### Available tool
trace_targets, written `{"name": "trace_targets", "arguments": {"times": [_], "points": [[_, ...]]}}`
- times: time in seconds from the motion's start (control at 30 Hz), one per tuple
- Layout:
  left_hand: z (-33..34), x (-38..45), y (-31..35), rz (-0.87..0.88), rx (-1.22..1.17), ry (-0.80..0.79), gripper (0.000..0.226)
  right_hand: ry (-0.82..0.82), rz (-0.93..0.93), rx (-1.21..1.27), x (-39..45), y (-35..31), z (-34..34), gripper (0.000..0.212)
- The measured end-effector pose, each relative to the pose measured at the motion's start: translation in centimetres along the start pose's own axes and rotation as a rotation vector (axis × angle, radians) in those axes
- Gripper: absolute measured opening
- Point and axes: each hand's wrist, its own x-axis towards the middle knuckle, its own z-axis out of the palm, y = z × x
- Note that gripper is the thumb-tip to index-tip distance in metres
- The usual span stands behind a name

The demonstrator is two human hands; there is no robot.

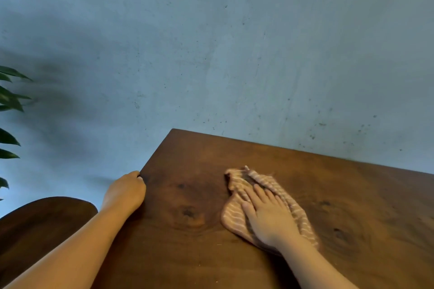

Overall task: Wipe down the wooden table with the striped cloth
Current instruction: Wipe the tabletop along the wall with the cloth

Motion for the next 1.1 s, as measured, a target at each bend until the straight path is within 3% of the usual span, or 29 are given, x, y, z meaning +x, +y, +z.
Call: {"name": "trace_targets", "arguments": {"times": [0.07, 0.13, 0.23, 0.37, 0.47, 0.57, 0.7, 0.77, 0.93, 1.1], "points": [[-0.1, -0.1, 0.0, -0.002, 0.006, -0.015, 0.037, 0.087, -0.034, -0.16, -1.6, 5.7, 0.1, 0.059], [-0.1, 0.0, 0.0, 0.007, -0.008, -0.035, 0.035, 0.143, 0.049, -0.281, -2.4, 13.0, 1.8, 0.053], [-0.1, 0.0, -0.3, 0.004, -0.046, -0.047, 0.029, 0.092, 0.203, -0.424, -3.6, 19.7, 3.0, 0.062], [-0.2, -0.2, -0.2, -0.035, -0.094, -0.058, 0.038, -0.129, 0.347, -0.474, -3.2, 13.7, 0.3, 0.075], [-0.2, -0.2, -0.2, -0.048, -0.111, -0.062, 0.037, -0.112, 0.288, -0.391, 0.9, 6.3, 1.9, 0.066], [0.1, 0.1, -0.3, -0.052, -0.111, -0.062, 0.036, -0.018, 0.161, -0.148, 5.1, -2.3, 3.5, 0.083], [0.2, 0.6, -0.5, -0.034, -0.056, -0.06, 0.032, 0.038, -0.061, 0.048, 6.1, -16.1, 2.3, 0.065], [0.3, 0.8, -0.4, -0.003, 0.021, -0.059, 0.032, 0.03, -0.169, 0.064, 5.8, -19.2, 2.3, 0.062], [0.7, 1.1, -0.7, 0.015, 0.019, -0.031, 0.034, -0.001, -0.239, 0.105, 4.1, -14.7, 1.7, 0.067], [0.6, 0.5, -0.6, -0.003, 0.003, -0.026, 0.043, 0.043, -0.03, 0.03, 1.3, -0.2, 0.8, 0.082]]}}
